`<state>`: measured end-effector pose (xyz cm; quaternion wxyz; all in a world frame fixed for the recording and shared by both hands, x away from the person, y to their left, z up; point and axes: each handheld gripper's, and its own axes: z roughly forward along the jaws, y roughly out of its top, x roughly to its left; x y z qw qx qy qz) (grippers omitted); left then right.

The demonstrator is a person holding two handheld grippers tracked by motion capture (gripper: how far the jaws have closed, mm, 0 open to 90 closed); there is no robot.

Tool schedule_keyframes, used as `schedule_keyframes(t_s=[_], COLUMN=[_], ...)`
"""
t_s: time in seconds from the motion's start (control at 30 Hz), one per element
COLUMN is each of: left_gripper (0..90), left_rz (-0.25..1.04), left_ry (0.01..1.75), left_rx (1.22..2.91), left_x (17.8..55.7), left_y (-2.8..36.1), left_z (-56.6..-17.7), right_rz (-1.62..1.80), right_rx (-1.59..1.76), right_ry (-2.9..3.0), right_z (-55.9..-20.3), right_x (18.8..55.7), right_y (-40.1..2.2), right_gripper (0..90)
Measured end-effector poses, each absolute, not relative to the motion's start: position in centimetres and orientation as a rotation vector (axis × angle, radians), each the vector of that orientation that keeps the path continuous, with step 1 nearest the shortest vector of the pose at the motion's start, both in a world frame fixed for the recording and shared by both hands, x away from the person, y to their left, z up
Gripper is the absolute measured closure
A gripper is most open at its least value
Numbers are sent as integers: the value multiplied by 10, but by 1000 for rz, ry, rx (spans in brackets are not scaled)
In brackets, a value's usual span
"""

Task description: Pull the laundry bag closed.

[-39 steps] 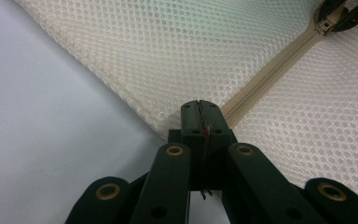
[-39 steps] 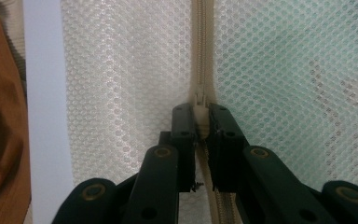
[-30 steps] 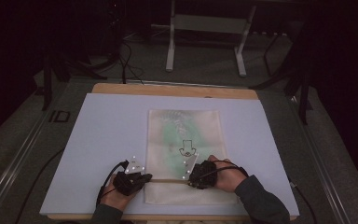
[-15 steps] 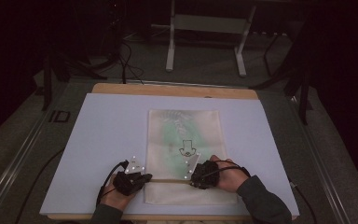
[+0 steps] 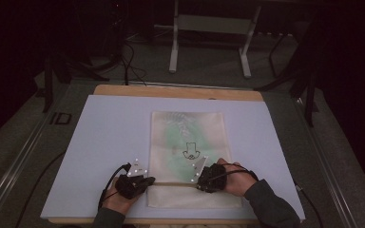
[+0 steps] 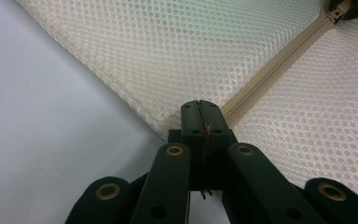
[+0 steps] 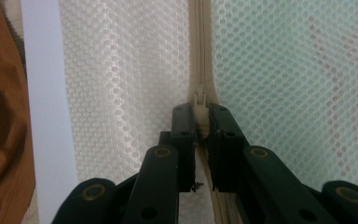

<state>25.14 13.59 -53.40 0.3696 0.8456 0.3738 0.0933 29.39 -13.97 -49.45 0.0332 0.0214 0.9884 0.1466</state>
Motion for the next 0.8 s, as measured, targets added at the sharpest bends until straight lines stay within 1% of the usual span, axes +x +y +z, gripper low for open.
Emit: schedule_keyframes(t_s=[0.8], left_gripper=[892], left_rz=[238], left_ry=[961], left_rx=[2166], left_x=[251], left_y=[136], left_z=[-534], right_rz=[446], right_rx=[115], right_ry=[3043], right_z=[-493], right_x=[296], right_y=[-160], right_gripper=[822])
